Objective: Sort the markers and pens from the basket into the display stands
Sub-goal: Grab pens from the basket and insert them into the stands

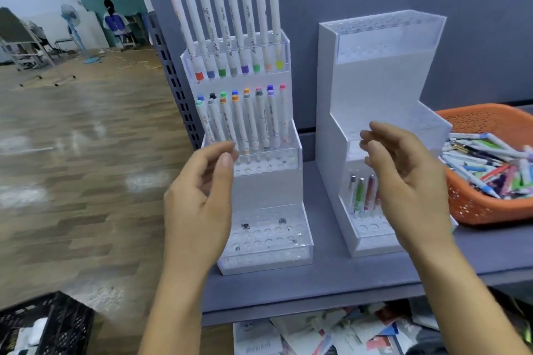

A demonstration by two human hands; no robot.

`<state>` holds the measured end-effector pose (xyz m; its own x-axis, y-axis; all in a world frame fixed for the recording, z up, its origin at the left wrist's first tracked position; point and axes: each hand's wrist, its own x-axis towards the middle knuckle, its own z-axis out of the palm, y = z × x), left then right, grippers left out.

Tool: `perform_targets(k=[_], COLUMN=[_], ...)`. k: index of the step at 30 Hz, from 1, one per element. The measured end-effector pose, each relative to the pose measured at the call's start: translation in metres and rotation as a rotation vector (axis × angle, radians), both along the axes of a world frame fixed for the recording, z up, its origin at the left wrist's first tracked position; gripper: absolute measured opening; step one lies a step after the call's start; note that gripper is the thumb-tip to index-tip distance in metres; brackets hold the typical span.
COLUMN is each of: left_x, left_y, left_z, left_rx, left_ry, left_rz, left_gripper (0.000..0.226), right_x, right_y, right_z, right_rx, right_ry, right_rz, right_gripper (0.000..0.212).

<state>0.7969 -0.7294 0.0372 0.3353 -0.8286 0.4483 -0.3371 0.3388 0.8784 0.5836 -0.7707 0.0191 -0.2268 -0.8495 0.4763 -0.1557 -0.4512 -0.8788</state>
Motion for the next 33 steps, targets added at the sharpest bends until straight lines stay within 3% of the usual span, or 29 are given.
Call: perform_targets(k=[10,16,23,28,33], left_x=[-0.083,-0.158,-0.255,-0.316,-0.357], left_y=[0.024,0.029,0.019,-0.011,-0.057], left_z=[-0.045,-0.065,-0.064,-0.062,-0.053], left_rx=[0.152,0.245,0.28,0.238,0.168], left_ry=[0.051,0.103,0.131,-0.077,-0.527], left_rz=[-0.168,-0.215,-0.239,-0.244,-0.164], left_gripper=[0.037,0.031,0.031,0.022,0.022], right_x=[-0.099,-0.173,-0.266,-0.317,-0.342], right_y=[0.063,0.076,0.068,0.038,-0.012], right_z=[-0.043,-0.057,-0.069,-0.063,-0.048], right_rx=[0.183,0.25,0.267,0.196,0.065], right_ry=[-0.036,-0.012,0.077,0.297,0.625], right_rz=[-0.148,-0.143,-0.126,-0.134,-0.137], right_gripper=[0.023,0.023,0.04,0.039,0.036])
